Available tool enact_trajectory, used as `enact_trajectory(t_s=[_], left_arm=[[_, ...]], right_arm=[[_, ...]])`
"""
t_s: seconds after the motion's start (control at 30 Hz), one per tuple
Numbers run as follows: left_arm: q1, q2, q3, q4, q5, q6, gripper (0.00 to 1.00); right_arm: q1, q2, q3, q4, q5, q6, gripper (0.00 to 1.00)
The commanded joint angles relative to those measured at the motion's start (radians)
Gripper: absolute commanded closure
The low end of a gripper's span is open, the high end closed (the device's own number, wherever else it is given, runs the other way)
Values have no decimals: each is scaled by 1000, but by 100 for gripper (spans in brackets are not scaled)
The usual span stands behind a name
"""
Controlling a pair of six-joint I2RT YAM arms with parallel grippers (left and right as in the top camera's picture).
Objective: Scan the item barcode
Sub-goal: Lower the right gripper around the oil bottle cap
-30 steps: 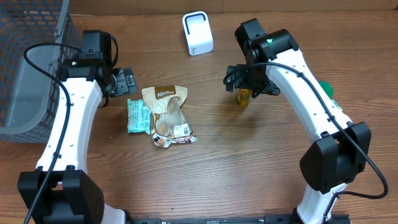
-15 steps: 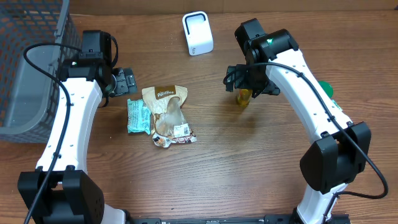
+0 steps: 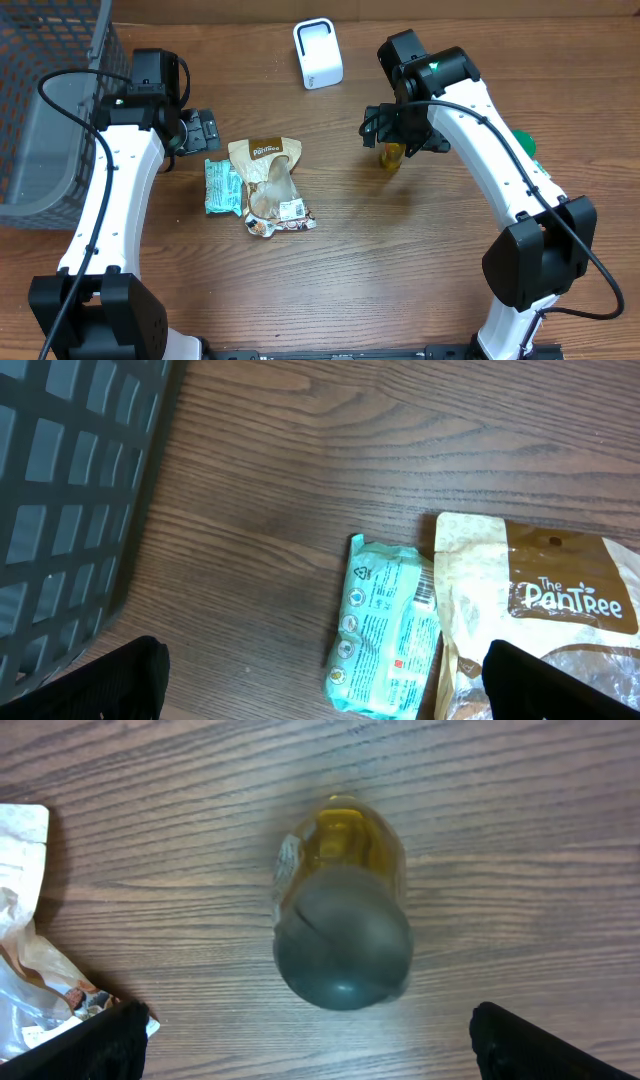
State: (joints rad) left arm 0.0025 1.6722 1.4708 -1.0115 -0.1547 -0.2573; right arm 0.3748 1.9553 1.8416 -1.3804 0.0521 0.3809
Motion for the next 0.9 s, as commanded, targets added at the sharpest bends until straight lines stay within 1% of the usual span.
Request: enact_trajectory(t_s=[0.0,0.2,0.4,0.6,0.77,0.87], left_arm=[[2,2,17,-2,-9,14,0],[2,2,17,-2,-9,14,0],[2,2,17,-2,-9,14,1],[2,2,17,-2,-9,14,0],[2,2,17,-2,-9,14,0],[2,2,17,-2,-9,14,0]], right_arm=[[-4,-1,-3,9,7,-27,0],[-12,0,-3,12,7,-39,0],[-12,3,-19,71,16,-49,0],[-12,3,-88,142,61,-50,2],[-12,3,-143,214,72,-106,10],[-12,3,-146,236,72,-109,19]])
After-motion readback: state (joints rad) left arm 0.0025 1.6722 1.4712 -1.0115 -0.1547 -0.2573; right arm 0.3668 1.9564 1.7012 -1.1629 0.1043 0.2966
